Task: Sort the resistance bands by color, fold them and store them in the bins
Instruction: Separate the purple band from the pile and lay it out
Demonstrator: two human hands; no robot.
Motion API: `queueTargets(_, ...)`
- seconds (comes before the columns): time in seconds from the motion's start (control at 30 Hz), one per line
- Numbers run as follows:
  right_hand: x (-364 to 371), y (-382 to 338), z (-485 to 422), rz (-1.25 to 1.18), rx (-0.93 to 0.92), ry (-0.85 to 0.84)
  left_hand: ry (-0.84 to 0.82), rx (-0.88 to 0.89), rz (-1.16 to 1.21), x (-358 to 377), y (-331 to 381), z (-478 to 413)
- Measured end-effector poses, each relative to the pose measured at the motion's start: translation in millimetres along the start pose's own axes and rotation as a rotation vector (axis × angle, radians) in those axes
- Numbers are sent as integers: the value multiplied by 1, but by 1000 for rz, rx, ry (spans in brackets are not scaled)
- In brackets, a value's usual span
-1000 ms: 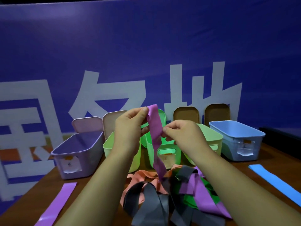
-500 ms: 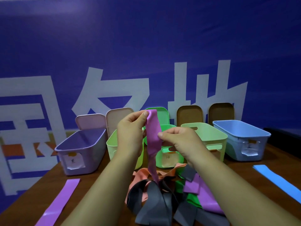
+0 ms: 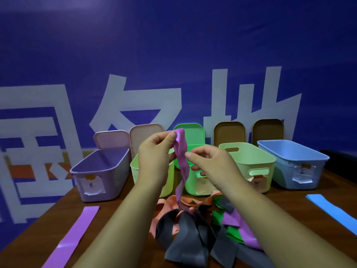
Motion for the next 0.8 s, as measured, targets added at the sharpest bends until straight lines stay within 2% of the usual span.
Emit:
queueTargets(0.37, 6, -7, 0, 94, -49, 5, -81, 60, -169, 1, -3, 10)
queueTargets(0.5, 0, -3, 2, 210, -99, 50, -99, 224, -370, -5, 7, 6)
queueTargets(0.63, -7, 3, 3, 358, -176, 57, -215, 356, -610, -7, 8, 4)
queueTargets(0.73, -13, 12, 2, 452, -204, 64, -311, 303, -633, -8, -3, 4)
queueTargets(0.8, -15, 22, 3, 426, -167, 68, -411, 268, -679, -3, -16, 9)
Point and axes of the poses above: each hand's wrist, its own z-axis away from the middle knuckle, its own x-axis out of the palm, y = z × x, the point moved 10 cm from there along -z, towards the middle knuckle, and after that the axes turned 5 degrees about y, right-handed, at the moved point
